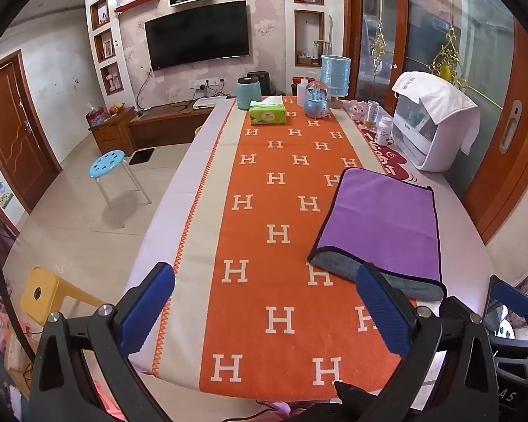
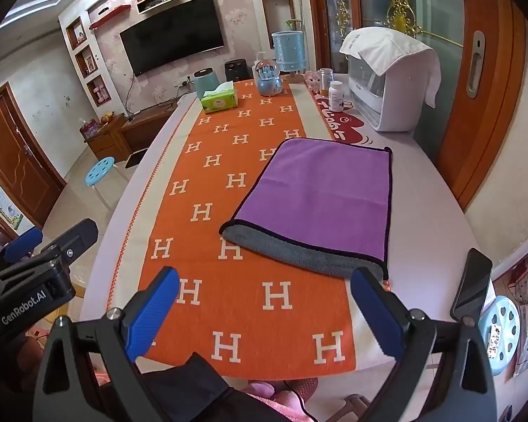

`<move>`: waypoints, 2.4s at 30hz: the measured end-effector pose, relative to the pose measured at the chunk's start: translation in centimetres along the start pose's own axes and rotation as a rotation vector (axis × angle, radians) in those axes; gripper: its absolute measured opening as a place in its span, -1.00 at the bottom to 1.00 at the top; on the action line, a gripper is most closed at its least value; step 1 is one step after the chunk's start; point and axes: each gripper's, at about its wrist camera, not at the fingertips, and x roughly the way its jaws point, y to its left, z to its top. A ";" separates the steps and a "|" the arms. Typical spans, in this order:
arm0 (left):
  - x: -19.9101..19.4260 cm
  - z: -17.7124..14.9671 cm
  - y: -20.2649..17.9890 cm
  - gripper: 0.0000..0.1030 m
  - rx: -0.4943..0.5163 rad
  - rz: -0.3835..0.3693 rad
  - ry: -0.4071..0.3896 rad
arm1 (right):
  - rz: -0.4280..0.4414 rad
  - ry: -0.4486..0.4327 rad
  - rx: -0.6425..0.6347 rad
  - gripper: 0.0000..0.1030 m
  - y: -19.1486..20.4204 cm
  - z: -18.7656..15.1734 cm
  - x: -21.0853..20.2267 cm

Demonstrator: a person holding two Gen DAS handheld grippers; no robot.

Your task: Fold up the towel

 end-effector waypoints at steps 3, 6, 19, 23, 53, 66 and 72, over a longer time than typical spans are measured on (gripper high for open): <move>-0.1 0.0 0.0 0.99 0.000 -0.009 -0.005 | 0.003 0.000 0.002 0.91 0.0 0.0 0.1; 0.1 -0.2 -0.2 0.99 0.003 -0.012 -0.011 | 0.002 0.000 0.002 0.91 0.0 0.1 0.2; 0.7 -0.1 -0.4 0.99 0.003 -0.010 0.002 | 0.000 0.008 0.002 0.91 -0.1 0.2 0.4; 1.0 0.1 -0.5 0.99 0.007 -0.013 0.010 | -0.001 0.010 0.002 0.91 0.0 0.3 0.4; 2.8 1.1 -1.6 0.99 0.106 -0.138 0.032 | -0.095 0.011 0.097 0.91 -0.6 -0.6 0.3; 5.4 1.1 -2.7 0.99 0.220 -0.241 0.119 | -0.153 -0.009 0.207 0.91 -1.3 -2.5 -0.3; 7.4 1.3 -3.7 0.99 0.233 -0.259 0.165 | -0.200 -0.009 0.244 0.91 -3.4 -2.8 0.2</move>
